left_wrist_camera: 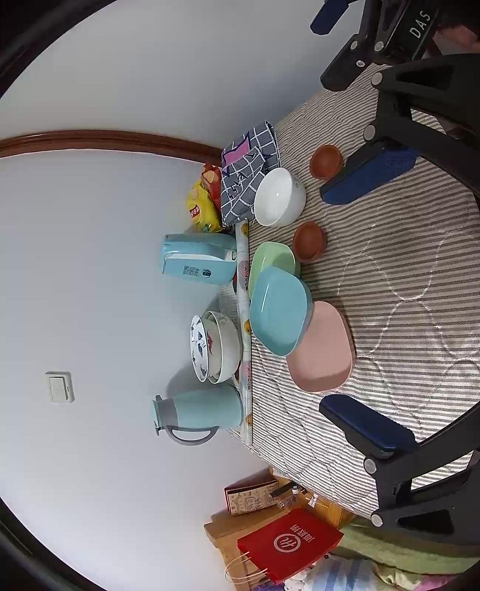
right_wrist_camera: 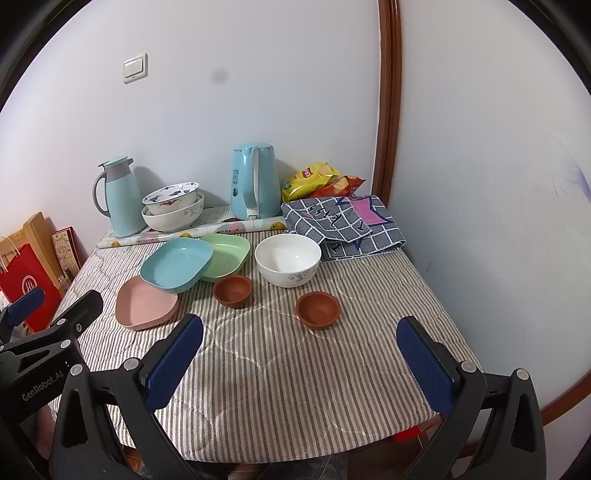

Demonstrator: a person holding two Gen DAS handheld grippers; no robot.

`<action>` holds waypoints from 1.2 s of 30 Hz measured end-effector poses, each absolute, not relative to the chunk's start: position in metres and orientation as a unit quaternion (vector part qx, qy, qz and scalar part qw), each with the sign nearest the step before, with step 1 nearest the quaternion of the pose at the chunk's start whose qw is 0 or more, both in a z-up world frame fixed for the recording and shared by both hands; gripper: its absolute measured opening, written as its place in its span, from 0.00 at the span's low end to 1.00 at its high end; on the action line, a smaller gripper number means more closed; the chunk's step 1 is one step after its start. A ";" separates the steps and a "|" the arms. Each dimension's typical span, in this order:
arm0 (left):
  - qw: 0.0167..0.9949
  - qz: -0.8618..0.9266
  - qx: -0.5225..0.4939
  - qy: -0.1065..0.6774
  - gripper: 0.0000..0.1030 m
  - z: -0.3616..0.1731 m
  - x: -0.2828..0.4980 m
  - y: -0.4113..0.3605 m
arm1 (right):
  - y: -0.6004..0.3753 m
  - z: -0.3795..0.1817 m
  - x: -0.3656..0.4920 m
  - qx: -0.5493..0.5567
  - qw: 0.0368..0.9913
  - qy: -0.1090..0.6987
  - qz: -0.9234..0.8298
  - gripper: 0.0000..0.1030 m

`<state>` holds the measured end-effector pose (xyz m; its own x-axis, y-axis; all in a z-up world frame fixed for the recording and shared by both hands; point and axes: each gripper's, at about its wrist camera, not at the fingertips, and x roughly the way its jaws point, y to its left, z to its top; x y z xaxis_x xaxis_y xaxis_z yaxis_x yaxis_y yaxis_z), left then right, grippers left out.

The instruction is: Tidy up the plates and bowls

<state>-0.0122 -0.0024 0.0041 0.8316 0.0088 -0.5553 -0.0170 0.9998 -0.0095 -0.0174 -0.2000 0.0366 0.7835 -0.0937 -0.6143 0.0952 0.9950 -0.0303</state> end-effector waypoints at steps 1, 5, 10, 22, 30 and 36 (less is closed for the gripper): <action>0.957 0.008 -0.006 0.290 1.00 0.004 -0.012 -0.002 | -0.200 0.037 -0.018 0.001 0.944 0.325 -0.050 1.00; 0.957 0.007 -0.008 0.290 1.00 0.005 -0.013 -0.002 | -0.201 0.036 -0.017 0.001 0.944 0.325 -0.050 1.00; 0.957 0.006 -0.009 0.289 1.00 0.006 -0.014 0.001 | -0.199 0.036 -0.017 0.002 0.944 0.325 -0.049 1.00; 0.958 0.006 -0.008 0.288 1.00 0.007 -0.014 0.001 | -0.197 0.038 -0.018 0.004 0.945 0.324 -0.049 1.00; 0.956 0.002 -0.011 0.293 1.00 0.006 -0.007 0.000 | -0.197 0.037 -0.017 0.004 0.945 0.323 -0.049 1.00; 0.953 -0.003 -0.010 0.301 1.00 0.004 0.008 0.000 | -0.199 0.035 -0.010 0.011 0.943 0.328 -0.054 1.00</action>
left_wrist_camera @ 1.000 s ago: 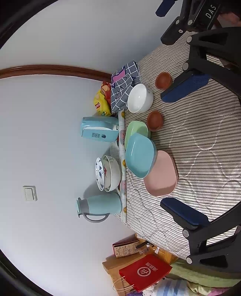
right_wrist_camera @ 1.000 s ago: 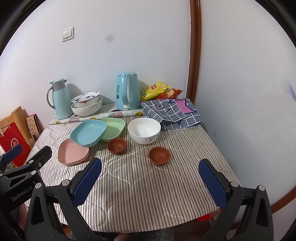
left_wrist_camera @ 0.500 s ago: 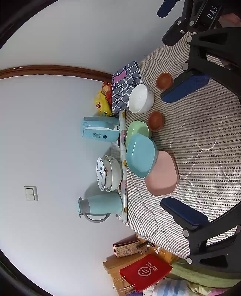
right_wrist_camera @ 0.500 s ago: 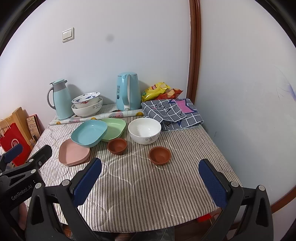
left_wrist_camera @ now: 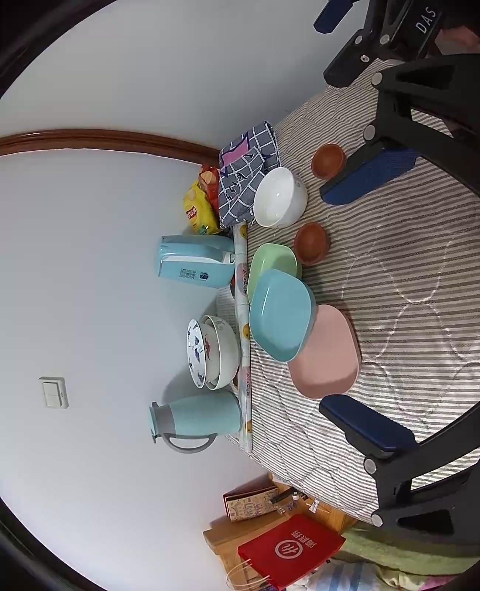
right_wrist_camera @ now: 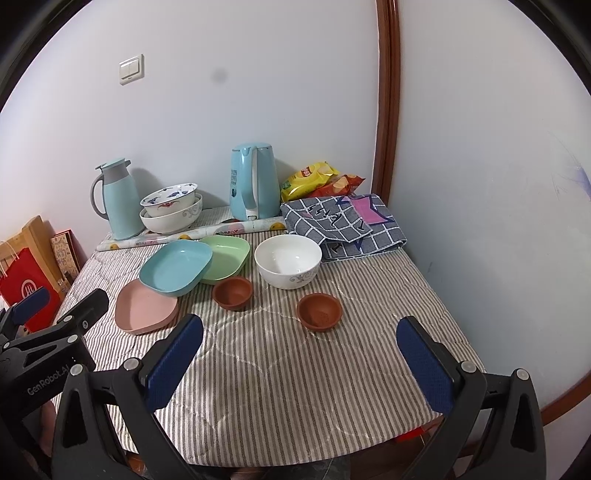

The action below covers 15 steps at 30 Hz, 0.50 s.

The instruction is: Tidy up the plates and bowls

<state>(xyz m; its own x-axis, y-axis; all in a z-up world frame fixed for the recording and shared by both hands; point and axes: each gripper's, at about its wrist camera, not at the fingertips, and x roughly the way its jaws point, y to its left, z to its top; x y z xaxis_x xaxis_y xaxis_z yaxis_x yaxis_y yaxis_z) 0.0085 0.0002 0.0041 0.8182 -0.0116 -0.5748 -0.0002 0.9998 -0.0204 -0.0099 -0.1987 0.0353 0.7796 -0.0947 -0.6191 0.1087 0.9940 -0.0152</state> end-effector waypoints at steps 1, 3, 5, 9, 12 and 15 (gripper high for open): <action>0.953 -0.002 -0.011 0.302 1.00 0.004 0.012 0.001 | -0.199 0.035 -0.008 0.012 0.943 0.328 -0.054 1.00; 0.952 -0.001 -0.015 0.305 1.00 0.002 0.020 0.005 | -0.201 0.035 -0.002 0.015 0.943 0.329 -0.055 1.00; 0.951 0.000 -0.018 0.310 1.00 -0.001 0.028 0.009 | -0.202 0.034 0.004 0.018 0.942 0.330 -0.052 1.00; 0.946 0.005 -0.015 0.325 1.00 -0.009 0.051 0.016 | -0.203 0.031 0.020 0.026 0.942 0.333 -0.038 1.00; 0.940 0.008 -0.014 0.340 1.00 -0.017 0.068 0.022 | -0.201 0.026 0.036 0.032 0.940 0.338 -0.029 1.00; 0.938 0.015 -0.017 0.347 1.00 -0.022 0.083 0.029 | -0.197 0.021 0.052 0.034 0.937 0.347 -0.019 1.00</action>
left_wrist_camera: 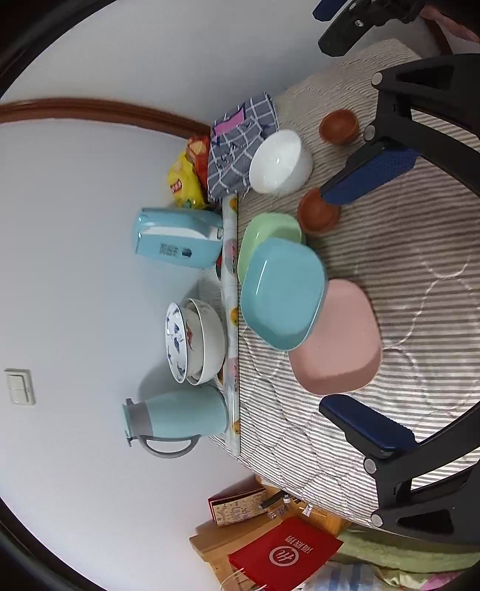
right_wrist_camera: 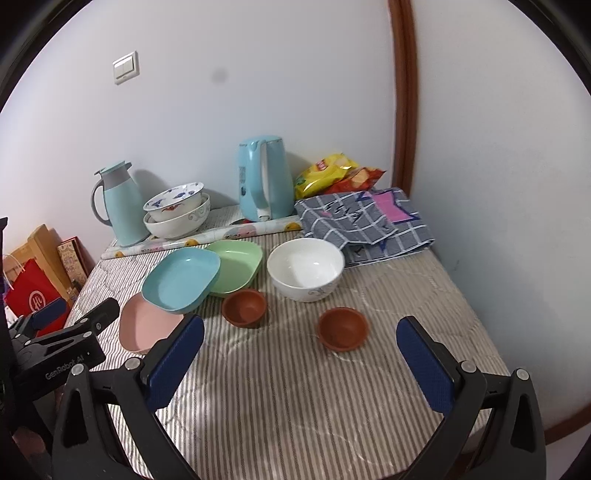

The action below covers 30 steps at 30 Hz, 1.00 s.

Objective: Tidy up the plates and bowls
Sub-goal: 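Reach both grippers to the light-blue plate rim and close on it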

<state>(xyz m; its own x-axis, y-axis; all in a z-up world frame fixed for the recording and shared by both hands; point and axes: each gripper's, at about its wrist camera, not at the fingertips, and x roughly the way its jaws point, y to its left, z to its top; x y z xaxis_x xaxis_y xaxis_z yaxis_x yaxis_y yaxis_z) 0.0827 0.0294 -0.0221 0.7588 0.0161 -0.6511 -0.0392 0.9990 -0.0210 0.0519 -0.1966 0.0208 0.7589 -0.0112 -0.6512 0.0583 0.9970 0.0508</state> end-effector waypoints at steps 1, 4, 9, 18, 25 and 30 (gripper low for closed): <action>0.936 0.016 -0.017 0.350 1.00 -0.024 0.088 0.032 | -0.195 0.020 0.057 0.033 0.937 0.348 -0.014 1.00; 0.933 0.023 -0.016 0.359 1.00 -0.029 0.105 0.038 | -0.186 0.013 0.082 0.032 0.934 0.357 -0.005 1.00; 0.926 0.034 -0.021 0.376 1.00 -0.040 0.135 0.054 | -0.174 0.004 0.120 0.034 0.928 0.370 0.017 0.97; 0.914 0.041 -0.046 0.402 0.94 -0.061 0.183 0.082 | -0.140 -0.019 0.188 0.027 0.913 0.401 0.063 0.82; 0.901 0.036 -0.041 0.431 0.75 -0.084 0.220 0.089 | -0.116 -0.051 0.235 0.017 0.896 0.435 0.090 0.63; 0.896 0.033 -0.053 0.439 0.63 -0.098 0.242 0.095 | -0.100 -0.073 0.261 0.006 0.883 0.457 0.105 0.55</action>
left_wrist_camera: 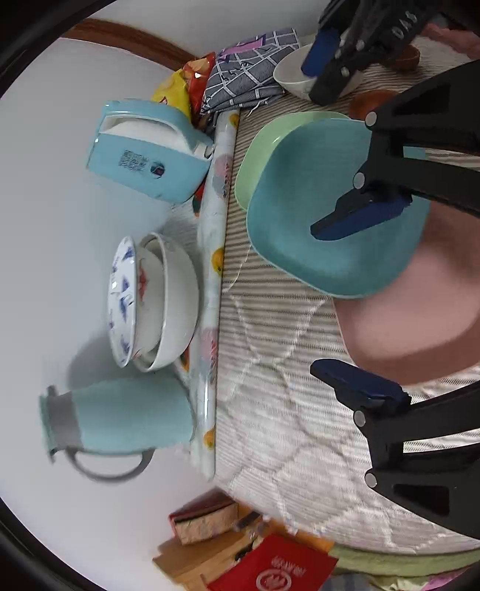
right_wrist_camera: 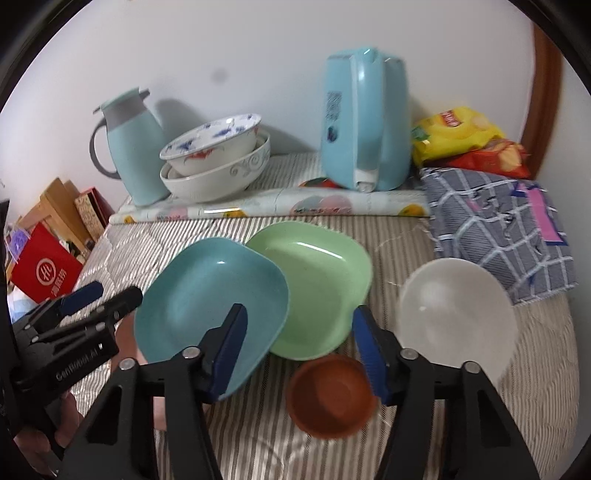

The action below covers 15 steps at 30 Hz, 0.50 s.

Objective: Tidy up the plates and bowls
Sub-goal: 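Reach both grippers to the light-blue plate rim and close on it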

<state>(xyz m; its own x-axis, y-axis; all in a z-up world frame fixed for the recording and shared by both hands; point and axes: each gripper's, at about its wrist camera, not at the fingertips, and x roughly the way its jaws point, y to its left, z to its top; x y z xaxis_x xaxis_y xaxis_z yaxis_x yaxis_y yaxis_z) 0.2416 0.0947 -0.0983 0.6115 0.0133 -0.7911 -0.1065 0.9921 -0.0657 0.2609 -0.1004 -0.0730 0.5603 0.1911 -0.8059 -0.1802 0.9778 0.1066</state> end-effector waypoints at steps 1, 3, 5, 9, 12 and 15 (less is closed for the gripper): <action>0.895 0.030 -0.056 0.442 0.63 -0.101 0.245 0.095 | -0.097 -0.077 0.266 0.003 0.881 0.461 0.106 0.55; 0.893 0.026 -0.056 0.446 0.63 -0.106 0.254 0.094 | -0.093 -0.083 0.272 0.000 0.878 0.466 0.110 0.53; 0.890 0.012 -0.054 0.453 0.63 -0.110 0.260 0.092 | -0.090 -0.089 0.278 0.000 0.873 0.474 0.117 0.53; 0.892 -0.010 -0.045 0.450 0.63 -0.112 0.269 0.087 | -0.088 -0.098 0.284 0.006 0.862 0.490 0.126 0.53; 0.891 -0.018 -0.042 0.452 0.63 -0.113 0.276 0.083 | -0.086 -0.102 0.288 0.007 0.854 0.503 0.129 0.51; 0.886 -0.030 -0.032 0.461 0.60 -0.119 0.283 0.078 | -0.086 -0.105 0.286 0.015 0.848 0.513 0.135 0.51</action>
<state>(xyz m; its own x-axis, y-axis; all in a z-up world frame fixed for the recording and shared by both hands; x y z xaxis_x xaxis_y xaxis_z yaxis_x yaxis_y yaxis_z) 0.2834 0.0777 -0.1189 0.5738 -0.0819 -0.8149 0.0234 0.9962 -0.0836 0.2860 -0.0856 -0.1048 0.4376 0.2452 -0.8651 -0.2141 0.9628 0.1646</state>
